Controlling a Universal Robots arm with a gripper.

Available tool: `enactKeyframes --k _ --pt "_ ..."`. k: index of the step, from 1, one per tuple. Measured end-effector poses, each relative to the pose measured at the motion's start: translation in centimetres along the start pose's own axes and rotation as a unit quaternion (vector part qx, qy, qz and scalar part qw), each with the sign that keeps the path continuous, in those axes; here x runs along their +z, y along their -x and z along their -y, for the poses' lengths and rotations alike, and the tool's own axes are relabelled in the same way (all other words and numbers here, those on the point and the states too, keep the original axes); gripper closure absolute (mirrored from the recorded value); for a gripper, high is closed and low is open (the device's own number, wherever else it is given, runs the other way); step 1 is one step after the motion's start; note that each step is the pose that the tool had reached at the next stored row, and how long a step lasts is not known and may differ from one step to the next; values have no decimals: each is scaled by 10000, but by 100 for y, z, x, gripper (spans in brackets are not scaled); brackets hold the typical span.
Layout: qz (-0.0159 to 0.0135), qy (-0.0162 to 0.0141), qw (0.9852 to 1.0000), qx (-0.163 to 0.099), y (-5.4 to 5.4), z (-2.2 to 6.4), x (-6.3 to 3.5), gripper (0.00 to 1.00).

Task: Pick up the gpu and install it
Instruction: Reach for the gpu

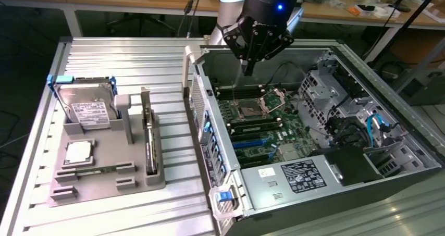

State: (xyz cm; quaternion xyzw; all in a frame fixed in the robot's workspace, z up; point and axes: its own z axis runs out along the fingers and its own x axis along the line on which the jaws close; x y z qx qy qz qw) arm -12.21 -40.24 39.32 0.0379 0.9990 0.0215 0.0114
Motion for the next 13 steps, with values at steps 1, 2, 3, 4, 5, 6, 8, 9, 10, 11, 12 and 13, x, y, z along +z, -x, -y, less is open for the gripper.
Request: enactKeyframes --k 1,2,3,4,5,6,8,9,10,11,12,13 --pt "0 0 10000 0 0 0 0 89" --pt "0 0 10000 0 0 0 0 89" --pt "0 0 10000 0 0 0 0 89" --pt "0 0 10000 0 0 0 0 89" --pt "0 0 10000 0 0 0 0 89" --pt "0 0 10000 0 0 0 0 89" --pt "0 0 10000 0 -1 0 0 89" --pt "0 0 10000 0 -2 0 0 89" --pt "0 1 10000 0 -6 0 0 89" --pt "1 1 10000 1 -15 1 0 89" --pt "1 0 10000 0 -28 2 0 89" --pt "0 0 10000 0 -43 2 -1 89"
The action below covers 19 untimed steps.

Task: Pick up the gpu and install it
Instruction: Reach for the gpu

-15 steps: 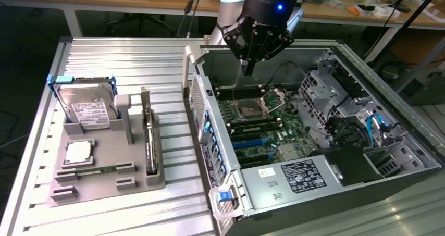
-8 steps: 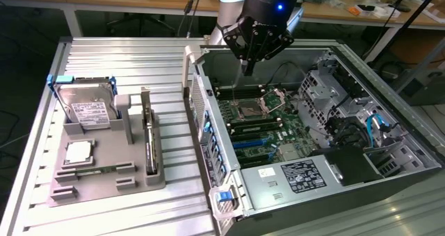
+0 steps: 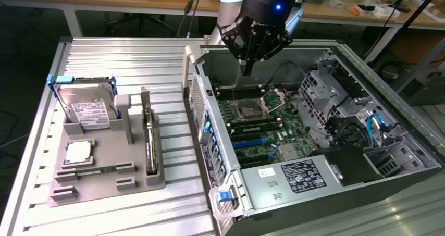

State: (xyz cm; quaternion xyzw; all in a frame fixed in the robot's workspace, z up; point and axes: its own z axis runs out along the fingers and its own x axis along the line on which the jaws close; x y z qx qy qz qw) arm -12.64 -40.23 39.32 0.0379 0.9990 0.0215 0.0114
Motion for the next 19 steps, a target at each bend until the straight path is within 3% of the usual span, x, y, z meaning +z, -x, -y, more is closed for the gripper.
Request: enactKeyframes --k 19 --pt "0 0 10000 0 -244 16 -6 89"
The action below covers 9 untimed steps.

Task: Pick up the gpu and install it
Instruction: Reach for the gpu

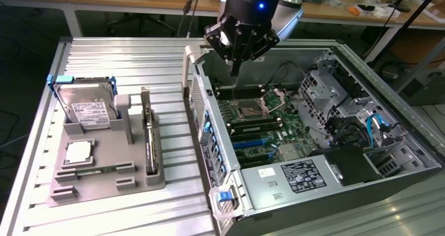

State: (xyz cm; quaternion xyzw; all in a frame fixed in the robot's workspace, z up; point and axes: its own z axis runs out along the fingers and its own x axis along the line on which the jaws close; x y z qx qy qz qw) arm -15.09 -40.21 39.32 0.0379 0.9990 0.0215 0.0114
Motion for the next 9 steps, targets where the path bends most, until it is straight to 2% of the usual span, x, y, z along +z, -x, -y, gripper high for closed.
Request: enactKeyframes --k 9 --pt "0 0 10000 0 -98 7 -2 89"
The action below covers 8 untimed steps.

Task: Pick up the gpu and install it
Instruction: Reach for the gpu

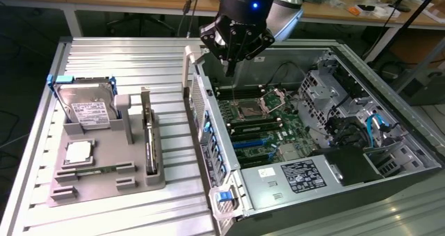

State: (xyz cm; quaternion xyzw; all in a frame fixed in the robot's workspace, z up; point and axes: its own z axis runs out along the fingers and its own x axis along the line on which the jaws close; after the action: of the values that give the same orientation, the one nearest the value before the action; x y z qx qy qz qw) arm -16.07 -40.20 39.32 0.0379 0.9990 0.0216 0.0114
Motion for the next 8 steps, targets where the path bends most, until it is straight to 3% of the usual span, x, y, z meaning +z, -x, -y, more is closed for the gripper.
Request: enactKeyframes --k 8 --pt "0 0 10000 0 -73 1 -2 89"
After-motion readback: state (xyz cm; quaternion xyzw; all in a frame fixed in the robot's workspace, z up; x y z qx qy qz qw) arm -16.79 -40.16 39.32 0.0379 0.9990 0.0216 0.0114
